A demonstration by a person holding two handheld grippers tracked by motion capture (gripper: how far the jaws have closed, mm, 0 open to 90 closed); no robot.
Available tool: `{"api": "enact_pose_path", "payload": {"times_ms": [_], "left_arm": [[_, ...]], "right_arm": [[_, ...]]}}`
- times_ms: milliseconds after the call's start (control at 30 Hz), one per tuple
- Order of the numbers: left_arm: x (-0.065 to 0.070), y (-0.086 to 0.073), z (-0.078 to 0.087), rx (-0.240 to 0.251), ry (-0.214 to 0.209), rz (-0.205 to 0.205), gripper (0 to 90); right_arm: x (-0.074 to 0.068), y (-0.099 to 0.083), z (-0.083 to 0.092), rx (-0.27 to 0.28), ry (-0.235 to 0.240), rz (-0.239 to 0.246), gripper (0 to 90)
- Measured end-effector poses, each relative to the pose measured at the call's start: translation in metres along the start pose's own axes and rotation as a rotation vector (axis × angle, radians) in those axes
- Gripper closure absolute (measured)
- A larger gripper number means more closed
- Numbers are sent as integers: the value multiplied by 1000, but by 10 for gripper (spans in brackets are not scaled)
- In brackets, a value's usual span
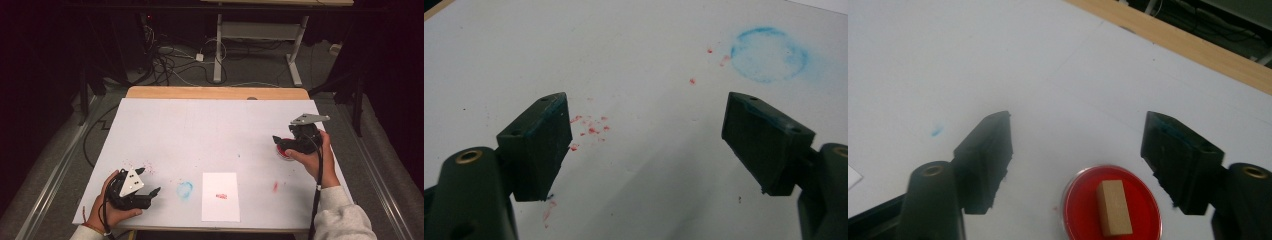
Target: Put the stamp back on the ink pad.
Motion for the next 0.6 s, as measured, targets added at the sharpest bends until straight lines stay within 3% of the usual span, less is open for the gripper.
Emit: {"api": "enact_pose_path", "payload": {"times_ms": [100,167,333,400,600], "left_arm": [[0,0,1,2,1,2,196],[0,0,1,2,1,1,196],[-1,0,2,5,1,0,196],[-1,1,2,6,3,-1,196],[-1,1,3,12,4,1,196]], "right_arm": [[-2,0,3,34,8,-1,248],[-5,0,4,53,-17,6,242],[-14,1,10,139,-5,13,215],[-17,1,12,170,24,1,199],[-26,0,19,219,-5,32,178]]}}
Point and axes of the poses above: each handheld gripper's, and its own axes: z roughly backward along the jaws, y roughly out of its top, x roughly to its right, the point moved 2 cm from there along -z, roughly forward along the jaws, and after that the axes turned 15 degrees about x, right-handed, at the moved point
